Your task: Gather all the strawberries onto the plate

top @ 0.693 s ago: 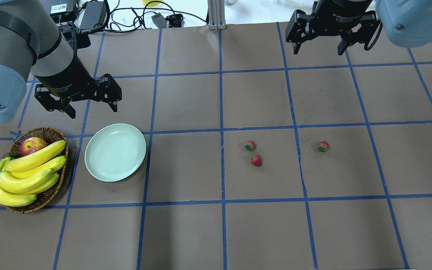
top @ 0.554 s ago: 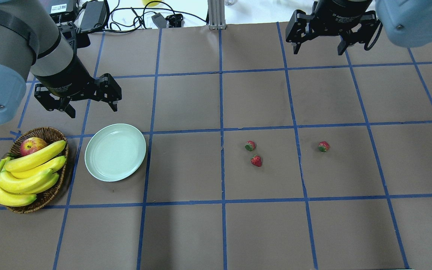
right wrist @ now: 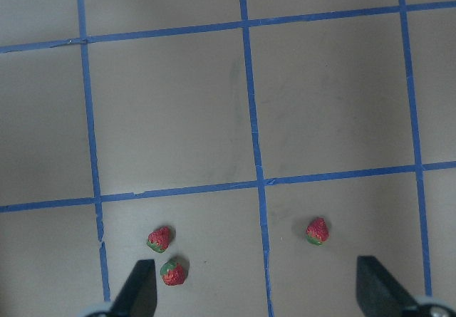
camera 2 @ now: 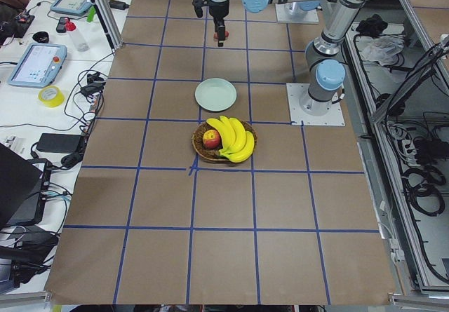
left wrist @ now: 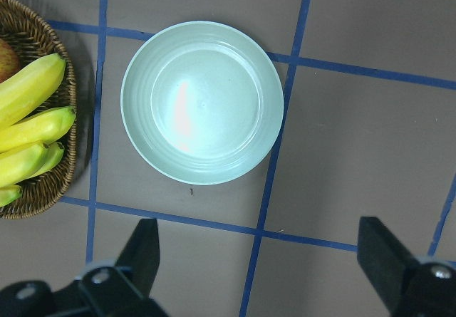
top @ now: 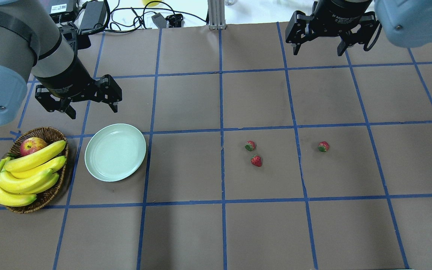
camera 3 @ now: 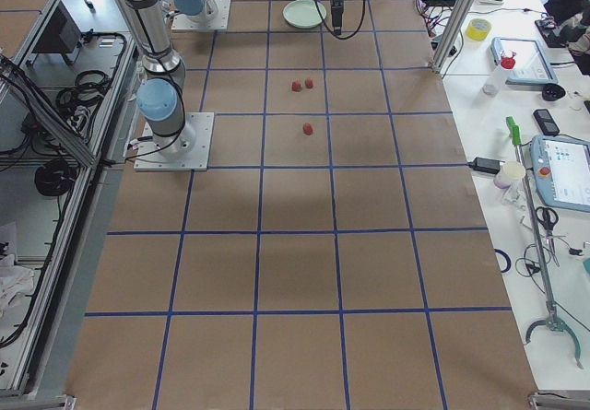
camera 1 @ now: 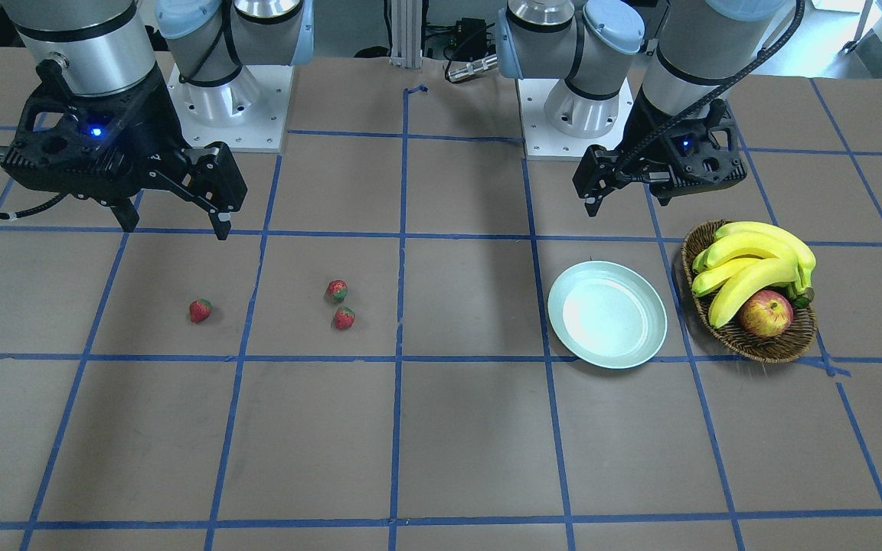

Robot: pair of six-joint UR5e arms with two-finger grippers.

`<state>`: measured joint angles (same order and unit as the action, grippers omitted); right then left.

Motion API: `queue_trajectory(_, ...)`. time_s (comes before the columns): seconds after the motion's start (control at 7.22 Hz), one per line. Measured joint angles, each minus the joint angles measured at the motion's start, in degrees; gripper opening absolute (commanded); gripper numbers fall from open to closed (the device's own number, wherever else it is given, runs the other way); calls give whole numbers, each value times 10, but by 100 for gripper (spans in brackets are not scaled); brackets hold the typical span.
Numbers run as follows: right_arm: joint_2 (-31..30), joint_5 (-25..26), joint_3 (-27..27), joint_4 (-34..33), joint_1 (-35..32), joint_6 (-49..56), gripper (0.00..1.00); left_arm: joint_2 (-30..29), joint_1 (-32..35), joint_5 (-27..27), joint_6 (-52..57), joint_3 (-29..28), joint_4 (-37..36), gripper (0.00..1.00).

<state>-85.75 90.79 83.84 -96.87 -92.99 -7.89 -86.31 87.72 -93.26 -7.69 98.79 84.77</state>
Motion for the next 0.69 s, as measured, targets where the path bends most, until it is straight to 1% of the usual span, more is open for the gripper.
queue_trajectory(0.69,0,2,-7,1,1,2,100,1,0,1,-6,-1,-1,100)
